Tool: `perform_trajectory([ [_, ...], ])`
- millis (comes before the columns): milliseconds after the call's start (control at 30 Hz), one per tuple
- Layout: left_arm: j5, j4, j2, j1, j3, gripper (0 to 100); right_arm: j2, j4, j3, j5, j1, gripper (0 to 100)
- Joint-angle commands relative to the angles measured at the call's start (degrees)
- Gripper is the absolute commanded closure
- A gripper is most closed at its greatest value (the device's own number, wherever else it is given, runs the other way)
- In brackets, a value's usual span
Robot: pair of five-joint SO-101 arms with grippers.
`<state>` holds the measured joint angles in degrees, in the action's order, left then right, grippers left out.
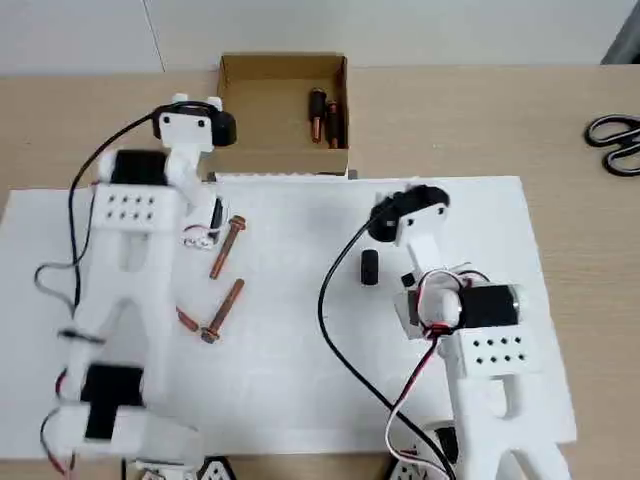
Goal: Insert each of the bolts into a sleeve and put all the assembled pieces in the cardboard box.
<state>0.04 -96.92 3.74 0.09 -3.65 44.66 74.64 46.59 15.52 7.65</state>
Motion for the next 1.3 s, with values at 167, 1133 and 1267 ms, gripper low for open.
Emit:
perform_trajectory([
  [167,-1.0,-2.6,15.7,5.3,-16.5,99,1.2,0.4,-0.2,0.5,-2.9,99.5],
  [1133,-4.1,-2.2,39.1,2.7,-35.2,90,1.2,2.9,-0.2,0.7,-2.9,99.5],
  [1267,-4.1,-2.2,43.9,2.7,-38.8,90,1.0,2.9,-0.2,0.7,-2.9,99.5],
])
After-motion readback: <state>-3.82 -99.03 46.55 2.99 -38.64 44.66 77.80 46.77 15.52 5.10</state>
